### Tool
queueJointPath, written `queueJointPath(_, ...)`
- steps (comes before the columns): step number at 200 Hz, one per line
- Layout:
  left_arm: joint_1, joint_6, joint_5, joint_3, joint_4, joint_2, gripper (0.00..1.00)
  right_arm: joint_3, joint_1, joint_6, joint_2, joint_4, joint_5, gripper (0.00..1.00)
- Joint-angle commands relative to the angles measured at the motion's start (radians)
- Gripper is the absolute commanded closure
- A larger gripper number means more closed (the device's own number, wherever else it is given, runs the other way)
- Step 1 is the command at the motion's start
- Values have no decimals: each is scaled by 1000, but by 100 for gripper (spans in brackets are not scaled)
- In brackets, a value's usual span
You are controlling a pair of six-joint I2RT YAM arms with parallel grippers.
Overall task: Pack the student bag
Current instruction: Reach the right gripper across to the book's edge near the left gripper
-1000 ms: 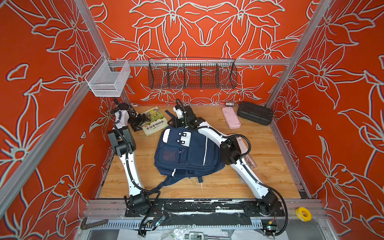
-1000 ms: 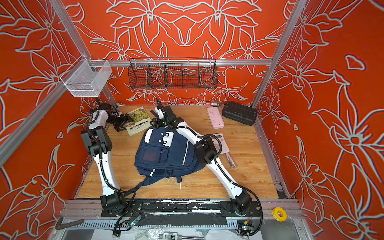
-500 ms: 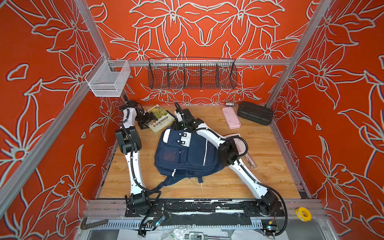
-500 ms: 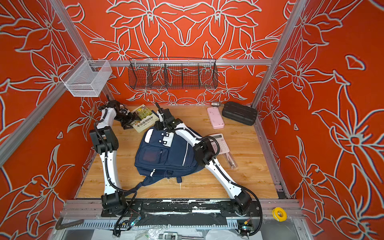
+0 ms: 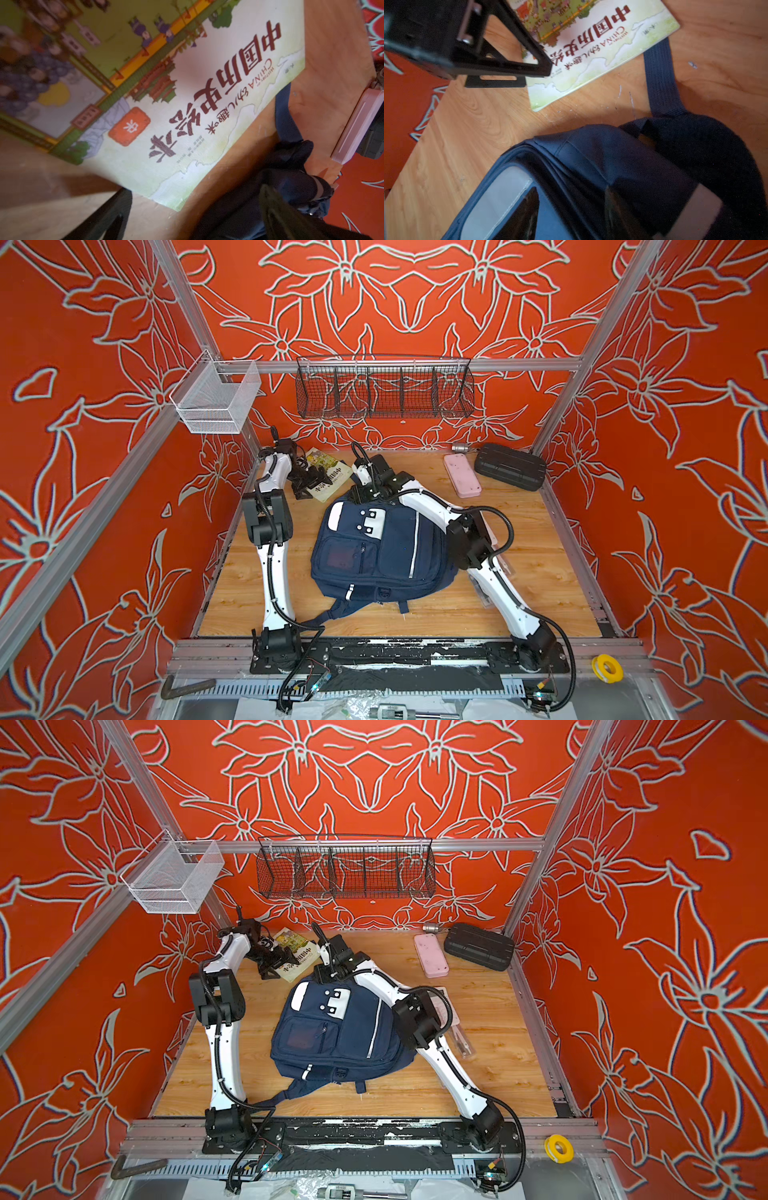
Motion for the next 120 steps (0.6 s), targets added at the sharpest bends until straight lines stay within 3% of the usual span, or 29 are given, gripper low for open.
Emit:
queueJointPath(1,18,-44,-77,38,80,-47,5,-13,-3,-25,-60,80,-37,47)
queueJointPath(38,20,-51,0,19,176,-35,8,-36,-5,-30,-67,87,-83,47)
queueJointPath(63,20,-99,-78,-23,255,-45,5,-53,-6,-33,-64,96,-63,46)
queueJointPath(101,20,-193,-128,274,140,178,1,-68,-14,-17,-63,132,-20,46)
queueJointPath(120,17,-228,-152,339,76,243,1,-67,-22,-15,-66,125,5,45)
